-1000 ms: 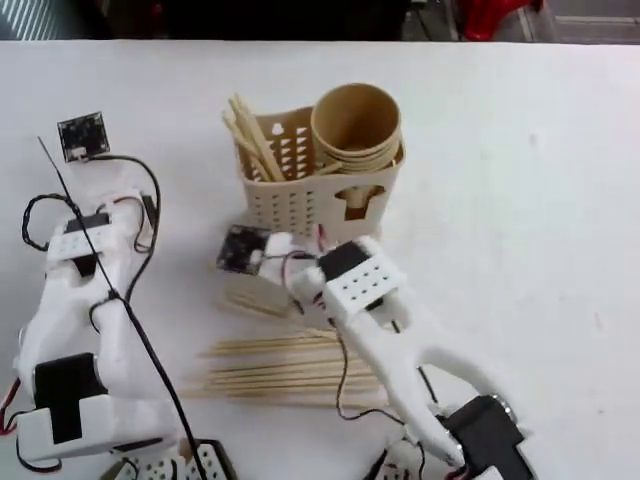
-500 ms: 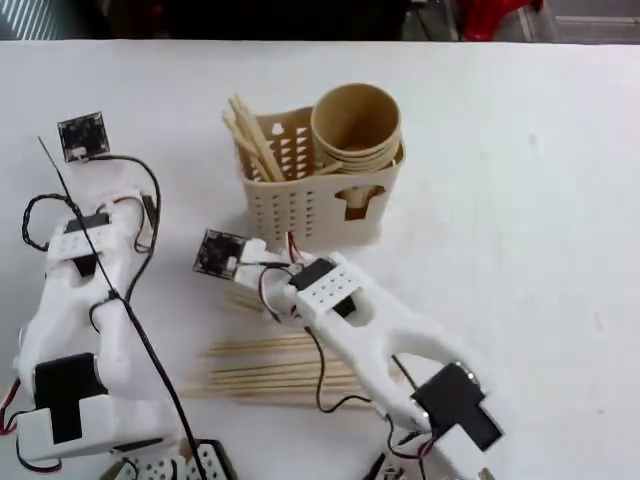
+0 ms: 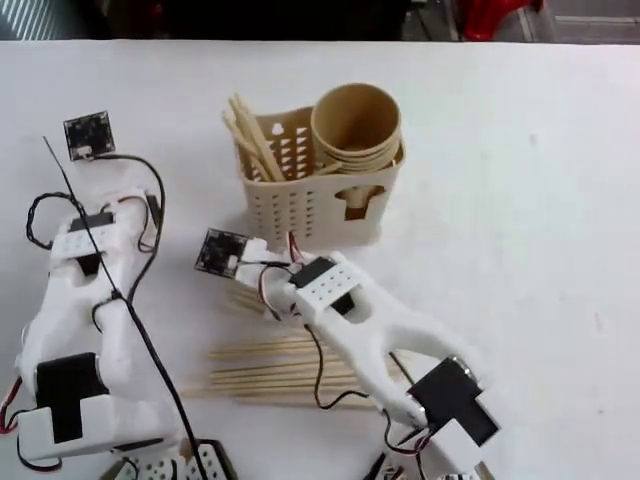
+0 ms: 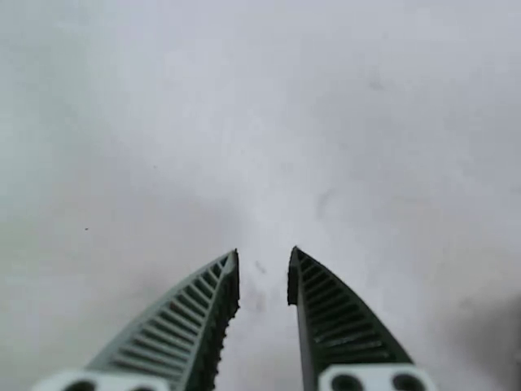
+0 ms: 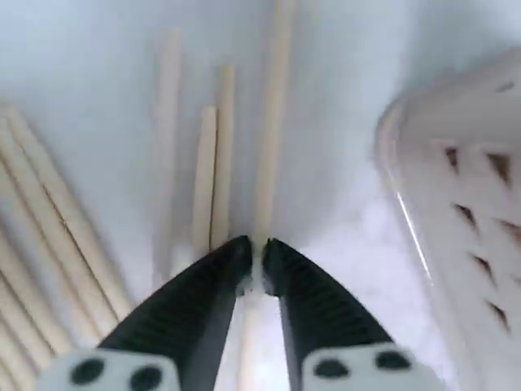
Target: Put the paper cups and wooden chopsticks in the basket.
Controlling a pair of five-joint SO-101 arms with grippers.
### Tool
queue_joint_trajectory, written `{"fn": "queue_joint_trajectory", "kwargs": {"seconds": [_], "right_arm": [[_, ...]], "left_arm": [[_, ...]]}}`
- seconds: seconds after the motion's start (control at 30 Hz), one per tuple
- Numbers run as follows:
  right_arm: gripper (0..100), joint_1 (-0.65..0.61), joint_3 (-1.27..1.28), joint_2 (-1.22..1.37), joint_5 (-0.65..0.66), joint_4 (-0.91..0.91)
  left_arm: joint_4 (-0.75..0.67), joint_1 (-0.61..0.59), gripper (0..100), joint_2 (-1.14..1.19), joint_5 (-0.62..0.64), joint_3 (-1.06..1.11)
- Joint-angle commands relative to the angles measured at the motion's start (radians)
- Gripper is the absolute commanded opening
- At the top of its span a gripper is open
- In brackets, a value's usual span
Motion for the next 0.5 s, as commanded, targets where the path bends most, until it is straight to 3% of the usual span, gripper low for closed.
{"fn": "queue_joint_trajectory", "kwargs": {"seconds": [0.0, 0.3, 0.47], "right_arm": [[1.6, 0.002, -0.014, -0.073, -0.006, 0.03], [1.6, 0.002, -0.02, -0.631, -0.078, 0.288], [1.6, -0.021, -0.02, -0.97, -0.135, 0.323]], "left_arm": [[-0.017, 0.013, 12, -0.012, -0.011, -0.009], [-0.018, 0.012, 12, -0.012, -0.011, -0.009], [-0.018, 0.012, 12, -0.012, -0.011, -0.009]]}}
